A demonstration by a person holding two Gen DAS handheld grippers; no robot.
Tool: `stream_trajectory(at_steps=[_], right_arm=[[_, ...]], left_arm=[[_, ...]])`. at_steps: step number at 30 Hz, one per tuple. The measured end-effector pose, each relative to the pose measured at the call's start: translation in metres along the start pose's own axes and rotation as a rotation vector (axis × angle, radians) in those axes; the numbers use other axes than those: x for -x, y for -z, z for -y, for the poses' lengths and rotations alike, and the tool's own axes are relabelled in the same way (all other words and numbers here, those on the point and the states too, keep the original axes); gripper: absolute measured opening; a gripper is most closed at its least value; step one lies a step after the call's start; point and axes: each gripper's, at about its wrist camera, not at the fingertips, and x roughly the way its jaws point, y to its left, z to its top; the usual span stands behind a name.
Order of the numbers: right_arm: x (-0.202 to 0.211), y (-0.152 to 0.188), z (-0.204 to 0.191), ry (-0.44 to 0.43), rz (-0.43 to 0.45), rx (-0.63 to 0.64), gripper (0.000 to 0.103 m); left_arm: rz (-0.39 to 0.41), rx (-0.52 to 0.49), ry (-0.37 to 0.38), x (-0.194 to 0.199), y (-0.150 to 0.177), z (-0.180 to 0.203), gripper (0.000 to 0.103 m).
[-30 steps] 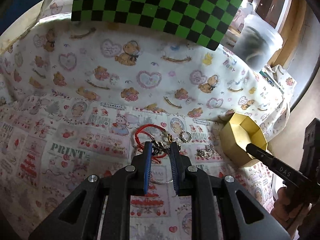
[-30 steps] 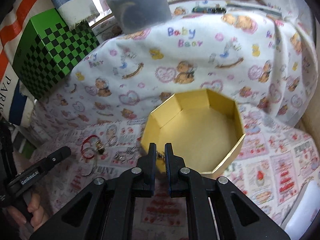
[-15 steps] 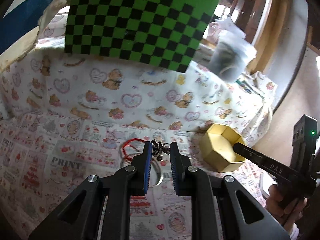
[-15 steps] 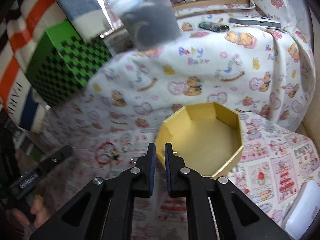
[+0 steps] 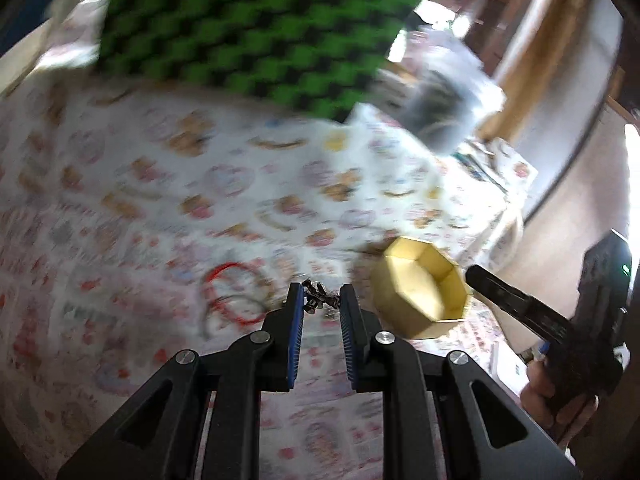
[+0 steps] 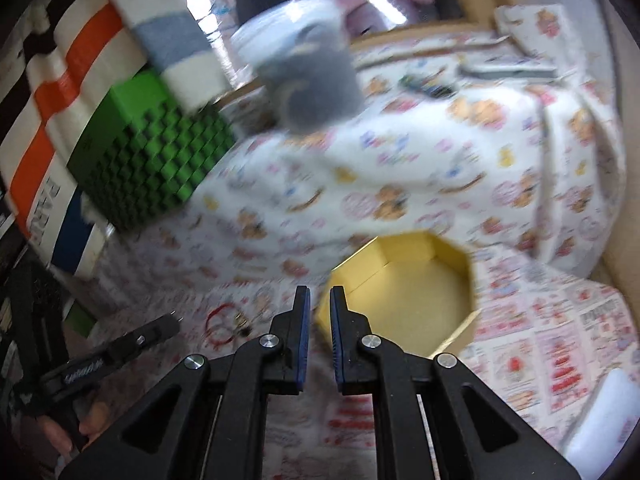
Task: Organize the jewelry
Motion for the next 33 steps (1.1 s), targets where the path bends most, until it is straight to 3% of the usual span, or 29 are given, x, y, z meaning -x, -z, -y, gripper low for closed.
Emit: stream_trajectory(at_steps=[5,11,14,18,21,22,25,26,28,31,33], right_arm=[[-0.004,-0.006,0.027,-0.002,-0.021,-0.105,0.011],[0.005,-0.009,0.04,0.026,0.01,-0.146,0.011],[0.012,-0.011,0.044,0.081,0.054,-0.157,0.012],[0.011,-0.011,0.048,0.073,0.047,-0.172,0.016],[0.01,-0.011,0.046,0.071,0.041,-0.157,0.016],[0.009,-0.011,0.045,0.065,0.037,-0.155,0.016],[0.008,-0.01,0.038,0.056,0.036,-0.136,0.016],[0.009,-0.009,0.035,0.056,0.038,-0.126,0.016],[0.009,-0.008,0.031,0.052,0.04,-0.111,0.021],[0.008,-0.007,0.025,0.045,0.037,-0.088,0.024],[0.006,-0.006,0.019,0.035,0.026,-0.069,0.024]], left_arm=[[-0.096,-0.081,0.08,-0.033,-0.017,0.049,0.017],[-0.154,-0.131,0.088,-0.068,-0.015,0.091,0.017],[-0.148,-0.149,0.077,-0.076,-0.011,0.096,0.017],[-0.131,-0.146,0.087,-0.078,-0.009,0.096,0.017],[-0.093,-0.16,0.047,-0.07,-0.009,0.093,0.021],[-0.071,-0.173,0.028,-0.064,-0.009,0.093,0.026],[0.014,-0.204,-0.032,-0.042,-0.008,0.089,0.059],[0.056,-0.213,-0.053,-0.033,-0.006,0.087,0.065],[0.105,-0.243,-0.091,-0.018,-0.003,0.084,0.067],[0.143,-0.262,-0.146,-0.004,0.001,0.075,0.084],[0.165,-0.25,-0.185,0.004,0.005,0.064,0.089]])
